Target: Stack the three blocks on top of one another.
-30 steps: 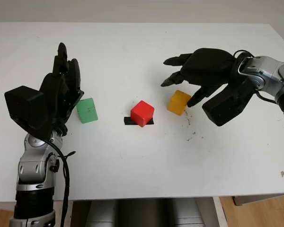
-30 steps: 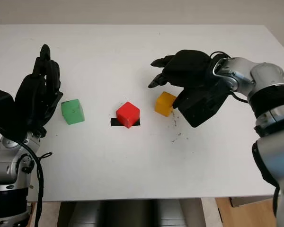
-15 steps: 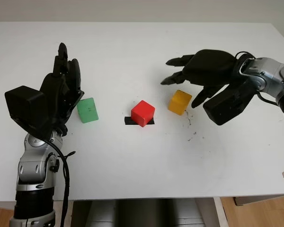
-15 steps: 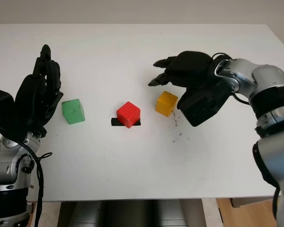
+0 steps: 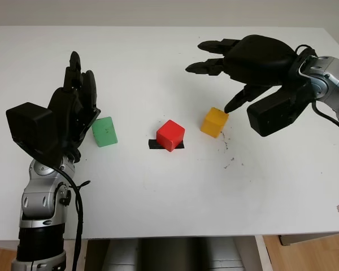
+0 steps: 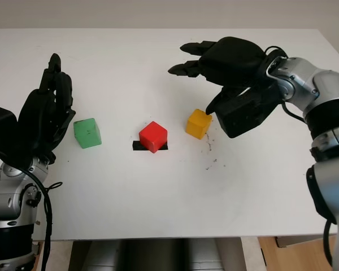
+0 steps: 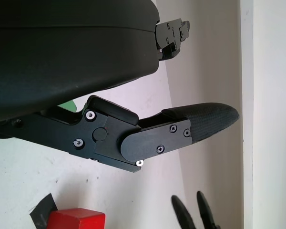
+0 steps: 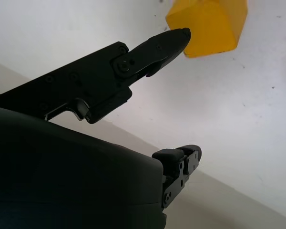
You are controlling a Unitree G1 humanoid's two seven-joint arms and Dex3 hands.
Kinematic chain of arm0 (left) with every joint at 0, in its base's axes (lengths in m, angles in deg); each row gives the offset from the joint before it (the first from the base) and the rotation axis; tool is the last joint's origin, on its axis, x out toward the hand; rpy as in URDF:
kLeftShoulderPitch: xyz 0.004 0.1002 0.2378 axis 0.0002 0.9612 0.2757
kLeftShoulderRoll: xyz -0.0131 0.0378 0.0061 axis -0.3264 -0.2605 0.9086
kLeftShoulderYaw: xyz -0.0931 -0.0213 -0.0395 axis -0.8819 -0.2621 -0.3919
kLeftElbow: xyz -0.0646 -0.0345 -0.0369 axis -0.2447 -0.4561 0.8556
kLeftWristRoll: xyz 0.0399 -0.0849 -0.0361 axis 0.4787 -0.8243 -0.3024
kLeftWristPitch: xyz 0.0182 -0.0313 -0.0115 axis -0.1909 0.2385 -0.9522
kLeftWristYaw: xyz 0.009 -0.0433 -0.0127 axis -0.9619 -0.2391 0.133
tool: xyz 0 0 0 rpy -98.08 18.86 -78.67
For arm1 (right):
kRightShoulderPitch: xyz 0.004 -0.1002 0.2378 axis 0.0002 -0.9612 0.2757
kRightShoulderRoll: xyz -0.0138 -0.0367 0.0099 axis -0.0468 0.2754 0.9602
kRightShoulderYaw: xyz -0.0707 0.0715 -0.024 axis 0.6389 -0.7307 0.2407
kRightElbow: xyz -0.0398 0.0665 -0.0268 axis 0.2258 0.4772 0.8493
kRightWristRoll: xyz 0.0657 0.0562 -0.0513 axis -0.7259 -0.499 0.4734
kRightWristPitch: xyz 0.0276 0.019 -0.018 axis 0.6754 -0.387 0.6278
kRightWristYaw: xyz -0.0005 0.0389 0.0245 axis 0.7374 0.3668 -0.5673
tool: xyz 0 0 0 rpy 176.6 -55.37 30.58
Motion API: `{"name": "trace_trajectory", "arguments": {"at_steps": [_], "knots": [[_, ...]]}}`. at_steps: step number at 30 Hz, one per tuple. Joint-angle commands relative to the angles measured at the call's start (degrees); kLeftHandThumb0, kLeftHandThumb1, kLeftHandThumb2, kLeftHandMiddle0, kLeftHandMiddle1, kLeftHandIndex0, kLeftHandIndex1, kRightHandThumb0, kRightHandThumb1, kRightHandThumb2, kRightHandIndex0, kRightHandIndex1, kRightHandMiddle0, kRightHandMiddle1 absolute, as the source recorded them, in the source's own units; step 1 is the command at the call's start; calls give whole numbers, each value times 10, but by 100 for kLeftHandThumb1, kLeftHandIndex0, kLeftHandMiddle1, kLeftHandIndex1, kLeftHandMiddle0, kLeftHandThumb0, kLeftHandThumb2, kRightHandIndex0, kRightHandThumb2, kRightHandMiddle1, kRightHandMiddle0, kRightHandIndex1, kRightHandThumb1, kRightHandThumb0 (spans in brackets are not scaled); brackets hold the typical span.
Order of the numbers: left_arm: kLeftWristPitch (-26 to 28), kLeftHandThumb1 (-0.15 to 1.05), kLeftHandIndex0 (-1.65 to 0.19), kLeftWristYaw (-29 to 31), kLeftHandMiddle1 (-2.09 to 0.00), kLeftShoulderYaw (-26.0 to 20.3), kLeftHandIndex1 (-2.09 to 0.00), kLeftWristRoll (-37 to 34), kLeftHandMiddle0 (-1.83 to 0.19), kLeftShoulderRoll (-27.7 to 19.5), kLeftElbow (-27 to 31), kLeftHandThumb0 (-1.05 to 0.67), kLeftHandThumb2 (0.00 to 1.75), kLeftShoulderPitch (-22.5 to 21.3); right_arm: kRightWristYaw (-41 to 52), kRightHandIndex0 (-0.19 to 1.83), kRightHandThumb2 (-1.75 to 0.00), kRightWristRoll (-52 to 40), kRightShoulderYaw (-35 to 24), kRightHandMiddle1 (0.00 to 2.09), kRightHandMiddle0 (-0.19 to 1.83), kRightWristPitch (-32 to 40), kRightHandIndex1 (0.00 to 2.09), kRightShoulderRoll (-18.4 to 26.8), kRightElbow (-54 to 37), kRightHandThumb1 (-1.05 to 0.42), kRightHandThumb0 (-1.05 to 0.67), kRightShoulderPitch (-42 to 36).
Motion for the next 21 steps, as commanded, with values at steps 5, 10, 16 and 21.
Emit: {"name": "trace_trajectory", "arguments": {"at_steps": [5,10,16,21], "knots": [[1,105,19,0,0,-3,0,0,19,-4,12,-82,67,5,36,12,-5,-6,4,8,40,0,6,9,-4,-80,-57,-7],[3,105,19,1,0,-3,0,-1,19,-5,12,-82,66,6,69,12,-5,-29,-11,7,38,-5,5,20,-19,-78,-58,-11],[6,105,19,1,0,-1,0,0,19,-5,12,-81,68,2,65,12,-5,-26,-10,7,39,-10,6,27,-27,-78,-58,-22],[7,105,19,3,0,-2,0,0,19,-7,11,-82,68,3,66,12,-5,-20,-7,7,40,-1,5,23,-34,-78,-57,-36]]}}
